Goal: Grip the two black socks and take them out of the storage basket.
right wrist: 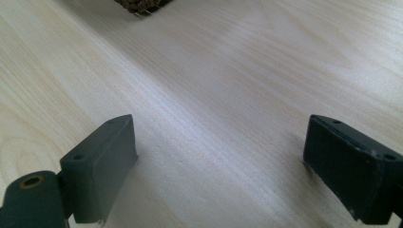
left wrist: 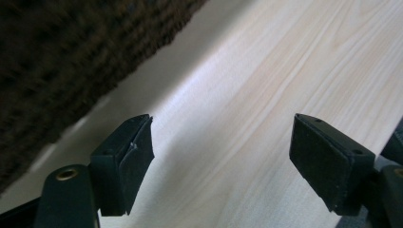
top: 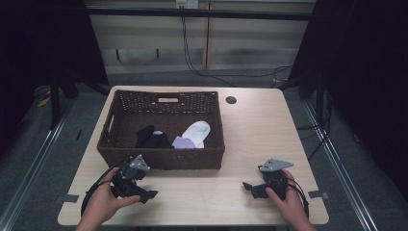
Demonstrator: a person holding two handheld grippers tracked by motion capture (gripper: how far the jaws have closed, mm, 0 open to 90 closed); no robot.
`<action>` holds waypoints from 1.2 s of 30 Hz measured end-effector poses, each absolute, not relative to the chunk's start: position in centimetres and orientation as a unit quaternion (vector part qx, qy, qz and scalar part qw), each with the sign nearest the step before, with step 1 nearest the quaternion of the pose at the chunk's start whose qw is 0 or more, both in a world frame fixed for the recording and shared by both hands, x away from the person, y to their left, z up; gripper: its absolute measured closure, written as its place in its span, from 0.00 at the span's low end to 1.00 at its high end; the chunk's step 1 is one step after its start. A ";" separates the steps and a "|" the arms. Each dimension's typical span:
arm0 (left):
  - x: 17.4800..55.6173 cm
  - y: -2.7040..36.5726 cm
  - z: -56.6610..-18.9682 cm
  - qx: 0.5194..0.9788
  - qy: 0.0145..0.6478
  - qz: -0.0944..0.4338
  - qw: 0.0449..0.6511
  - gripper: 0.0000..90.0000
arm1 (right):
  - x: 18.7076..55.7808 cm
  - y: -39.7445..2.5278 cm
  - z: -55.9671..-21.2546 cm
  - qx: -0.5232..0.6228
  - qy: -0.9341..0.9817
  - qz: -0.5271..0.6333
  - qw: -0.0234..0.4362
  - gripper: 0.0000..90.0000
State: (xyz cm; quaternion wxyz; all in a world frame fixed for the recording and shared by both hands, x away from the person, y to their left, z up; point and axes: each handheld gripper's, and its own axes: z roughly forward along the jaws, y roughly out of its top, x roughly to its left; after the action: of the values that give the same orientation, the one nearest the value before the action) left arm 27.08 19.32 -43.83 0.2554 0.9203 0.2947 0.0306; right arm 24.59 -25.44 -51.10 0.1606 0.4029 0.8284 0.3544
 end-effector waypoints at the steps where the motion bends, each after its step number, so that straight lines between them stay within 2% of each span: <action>1: 27.2 19.4 -43.5 0.920 0.294 0.029 0.259 0.24 | 24.6 -25.4 -51.1 0.403 0.828 0.354 0.161 0.11; 12: 28.3 19.5 -40.3 0.916 0.290 0.007 0.277 0.24 | 24.6 -25.4 -51.1 0.403 0.828 0.354 0.161 0.11; 20: 29.4 19.2 -37.3 0.915 0.287 0.013 0.282 0.24 | 24.6 -25.4 -51.1 0.403 0.829 0.354 0.161 0.11; 28: 31.8 18.8 -35.0 0.912 0.293 0.018 0.285 0.24 | 24.6 -25.4 -51.1 0.403 0.828 0.354 0.160 0.11; 36: 34.9 19.1 -34.7 0.905 0.322 0.023 0.276 0.24 | 24.6 -25.4 -51.1 0.404 0.828 0.354 0.160 0.11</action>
State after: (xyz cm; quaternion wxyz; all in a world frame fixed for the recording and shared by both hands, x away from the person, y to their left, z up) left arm 34.94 19.07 -34.72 0.2761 0.9053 0.3219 0.0232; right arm 24.58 -25.44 -51.09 0.1599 0.4036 0.8282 0.3544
